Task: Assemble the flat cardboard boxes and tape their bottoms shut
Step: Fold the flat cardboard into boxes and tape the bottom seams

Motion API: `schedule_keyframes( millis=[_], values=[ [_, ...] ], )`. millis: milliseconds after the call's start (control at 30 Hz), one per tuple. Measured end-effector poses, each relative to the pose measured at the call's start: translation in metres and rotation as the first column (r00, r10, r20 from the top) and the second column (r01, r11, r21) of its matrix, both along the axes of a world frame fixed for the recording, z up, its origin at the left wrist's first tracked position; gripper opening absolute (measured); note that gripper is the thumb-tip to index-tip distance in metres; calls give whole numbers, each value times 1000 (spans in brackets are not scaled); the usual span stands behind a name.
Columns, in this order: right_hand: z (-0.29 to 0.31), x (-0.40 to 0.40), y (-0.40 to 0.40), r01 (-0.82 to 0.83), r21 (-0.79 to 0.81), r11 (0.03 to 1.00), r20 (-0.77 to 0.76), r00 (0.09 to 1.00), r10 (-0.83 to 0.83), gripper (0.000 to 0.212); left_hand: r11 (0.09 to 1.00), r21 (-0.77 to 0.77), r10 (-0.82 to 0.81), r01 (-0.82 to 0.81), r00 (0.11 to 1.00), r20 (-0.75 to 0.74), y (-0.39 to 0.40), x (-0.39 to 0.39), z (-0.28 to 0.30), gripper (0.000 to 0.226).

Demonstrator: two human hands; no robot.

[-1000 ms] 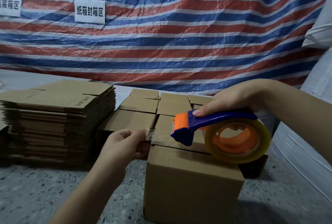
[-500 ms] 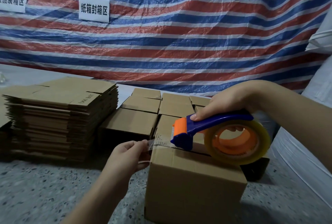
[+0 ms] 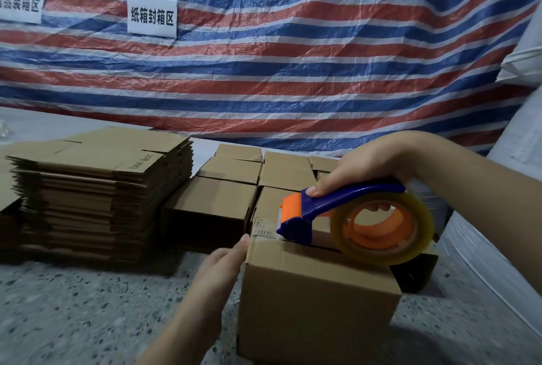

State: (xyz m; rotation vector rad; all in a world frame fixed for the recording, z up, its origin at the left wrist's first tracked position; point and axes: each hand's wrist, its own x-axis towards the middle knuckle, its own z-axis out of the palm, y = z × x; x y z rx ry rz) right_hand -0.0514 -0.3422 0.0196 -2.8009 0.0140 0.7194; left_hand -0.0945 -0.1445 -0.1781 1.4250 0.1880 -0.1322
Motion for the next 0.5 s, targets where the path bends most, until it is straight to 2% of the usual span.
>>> schedule_keyframes(
  millis=[33, 100, 200, 267, 367, 500],
  values=[
    [1, -1, 1, 2, 1, 1000, -2, 1000, -2, 52, 1000, -24, 5, -5, 1000, -10, -2, -2, -2, 63],
    [1, -2, 1, 5, 1, 1000, -6, 1000, -5, 52, 998, -56, 44, -43, 999, 23, -6, -5, -8, 61],
    [0, -2, 1, 6, 3, 1000, -2, 1000, -6, 51, 986, 15, 157, -165, 962, 222, -6, -11, -7, 51],
    [0, -1, 0, 2, 4, 1000, 3, 1000, -2, 50, 987, 100, 80, -127, 922, 378, -8, -18, 2, 58],
    [0, 0, 0, 3, -7, 1000, 11, 1000, -3, 52, 934, 355, -140, -29, 887, 440, -15, -29, 8, 71],
    [-1, 3, -1, 9, -10, 1000, 14, 1000, -9, 53, 802, 582, -221, -135, 838, 498, -8, -28, 10, 60]
  ],
)
